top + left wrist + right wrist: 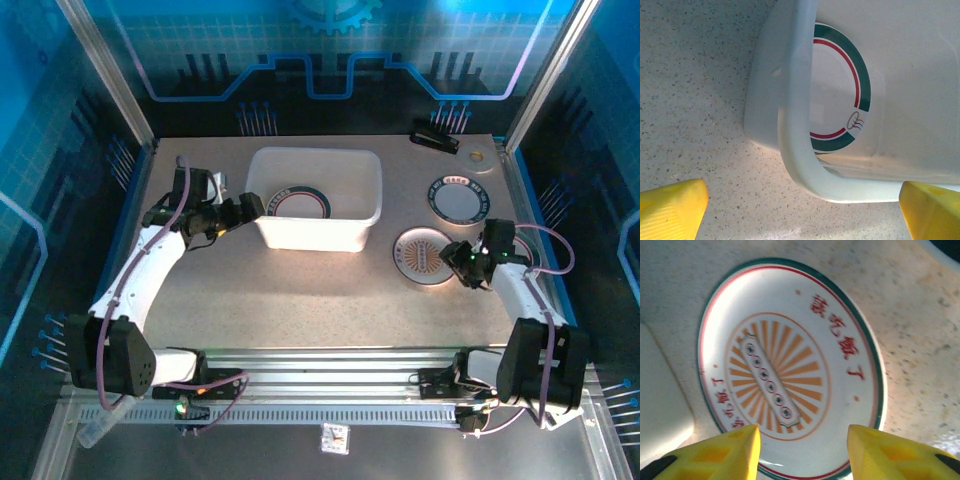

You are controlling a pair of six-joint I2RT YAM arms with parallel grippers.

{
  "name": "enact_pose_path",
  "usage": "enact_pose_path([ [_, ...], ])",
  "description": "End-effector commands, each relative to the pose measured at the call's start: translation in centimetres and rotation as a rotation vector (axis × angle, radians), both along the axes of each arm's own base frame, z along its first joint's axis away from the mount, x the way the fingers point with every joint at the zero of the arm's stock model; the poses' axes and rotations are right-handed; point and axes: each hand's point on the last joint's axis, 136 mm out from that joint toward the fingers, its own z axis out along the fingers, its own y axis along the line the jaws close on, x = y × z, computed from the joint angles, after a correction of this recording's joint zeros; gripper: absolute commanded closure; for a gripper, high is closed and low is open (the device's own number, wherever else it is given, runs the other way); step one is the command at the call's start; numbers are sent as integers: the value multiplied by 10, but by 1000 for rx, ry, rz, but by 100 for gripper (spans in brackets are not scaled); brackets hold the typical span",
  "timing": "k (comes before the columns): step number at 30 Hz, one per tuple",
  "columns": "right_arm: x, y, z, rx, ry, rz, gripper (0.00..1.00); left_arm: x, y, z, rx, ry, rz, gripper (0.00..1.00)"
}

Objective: Place the plates into the plastic bin on the countertop

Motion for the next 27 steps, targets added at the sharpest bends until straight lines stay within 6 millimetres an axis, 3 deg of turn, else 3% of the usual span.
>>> enact_pose_path([
  [1, -13, -5, -13, -16, 48, -16, 48, -1, -7, -7, -28, 18, -14, 1],
  [13, -7, -8, -37, -21, 89, -10, 47, -3, -6, -9, -24, 23, -9, 1],
  [27, 13, -4, -47, 12, 12, -32, 52, 0, -6, -8, -22, 27, -7, 1],
])
